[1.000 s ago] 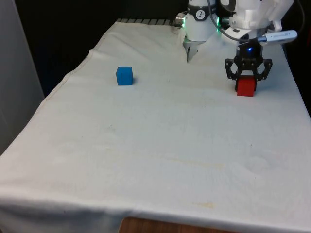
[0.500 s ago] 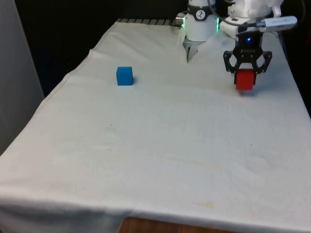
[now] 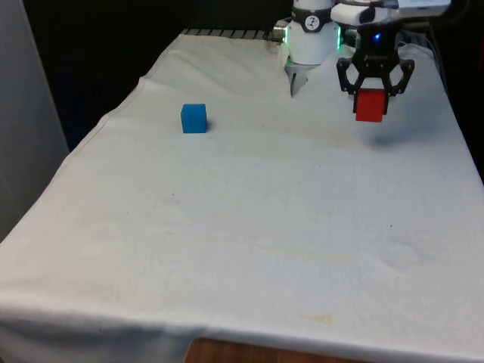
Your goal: Stack the two cubes.
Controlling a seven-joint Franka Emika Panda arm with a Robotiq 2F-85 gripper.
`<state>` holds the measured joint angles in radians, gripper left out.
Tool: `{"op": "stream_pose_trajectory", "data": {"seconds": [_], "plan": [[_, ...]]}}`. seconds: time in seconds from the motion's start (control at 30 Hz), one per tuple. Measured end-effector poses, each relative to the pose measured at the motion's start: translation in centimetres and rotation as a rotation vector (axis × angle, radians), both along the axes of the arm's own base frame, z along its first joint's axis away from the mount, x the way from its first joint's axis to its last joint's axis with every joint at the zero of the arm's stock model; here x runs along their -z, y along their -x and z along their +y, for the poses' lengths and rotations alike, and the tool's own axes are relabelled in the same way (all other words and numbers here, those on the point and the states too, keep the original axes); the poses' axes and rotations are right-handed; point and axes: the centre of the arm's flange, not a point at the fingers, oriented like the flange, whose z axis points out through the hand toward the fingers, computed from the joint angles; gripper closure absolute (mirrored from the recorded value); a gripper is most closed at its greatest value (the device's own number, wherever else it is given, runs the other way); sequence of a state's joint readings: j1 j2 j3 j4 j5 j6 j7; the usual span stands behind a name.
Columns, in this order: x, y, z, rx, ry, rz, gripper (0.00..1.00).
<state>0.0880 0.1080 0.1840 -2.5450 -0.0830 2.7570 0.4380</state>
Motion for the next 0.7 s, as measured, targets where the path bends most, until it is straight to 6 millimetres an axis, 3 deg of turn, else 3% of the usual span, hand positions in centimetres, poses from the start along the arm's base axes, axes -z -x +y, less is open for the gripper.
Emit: {"op": "stream_pose_trajectory", "data": {"seconds": [0.7], "plan": [[-3.8,-0.4,-4.1,0.015,0.028,-0.029,1.0]]}}
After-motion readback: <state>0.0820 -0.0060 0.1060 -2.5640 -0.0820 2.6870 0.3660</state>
